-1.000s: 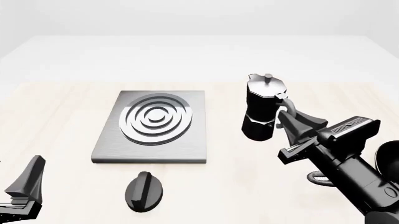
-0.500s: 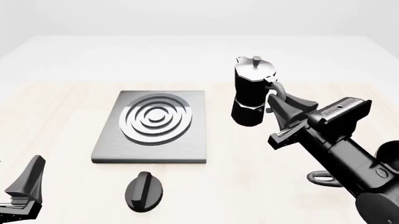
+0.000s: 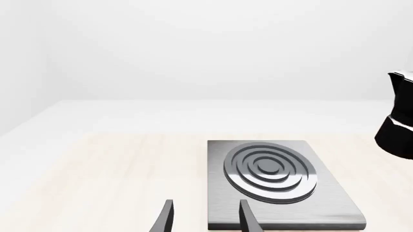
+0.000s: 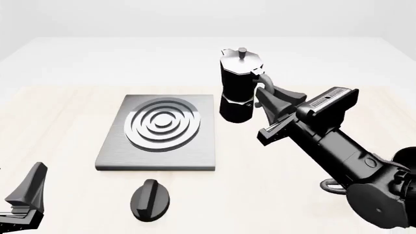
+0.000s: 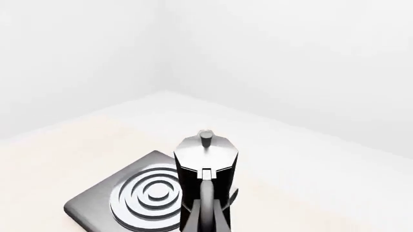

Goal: Put the moka pot on the stove.

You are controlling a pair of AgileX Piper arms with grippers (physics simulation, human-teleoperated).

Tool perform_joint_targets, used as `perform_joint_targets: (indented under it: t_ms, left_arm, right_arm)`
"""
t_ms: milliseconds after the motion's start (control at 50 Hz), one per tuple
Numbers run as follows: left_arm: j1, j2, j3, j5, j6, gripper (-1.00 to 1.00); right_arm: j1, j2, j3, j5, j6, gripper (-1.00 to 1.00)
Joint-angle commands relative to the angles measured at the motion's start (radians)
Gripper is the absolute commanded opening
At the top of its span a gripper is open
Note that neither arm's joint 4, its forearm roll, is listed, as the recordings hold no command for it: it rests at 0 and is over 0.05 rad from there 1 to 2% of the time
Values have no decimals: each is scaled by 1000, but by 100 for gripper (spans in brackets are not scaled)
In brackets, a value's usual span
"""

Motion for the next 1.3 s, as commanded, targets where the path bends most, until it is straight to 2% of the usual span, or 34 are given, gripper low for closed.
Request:
perform_joint_targets:
  t_ms: [20, 300, 860, 1300]
  left_arm:
    - [0, 0, 0, 0, 0, 100]
    - [0, 0, 0, 0, 0, 100]
    - [0, 0, 0, 0, 0, 100]
    - [0, 0, 0, 0, 0, 100]
  right_arm:
    - [31, 52, -47, -36, 11, -100]
    - [50, 160, -114, -93, 8, -100]
    - [116, 334, -267, -125, 21, -100]
    - [138, 428, -341, -152, 31, -100]
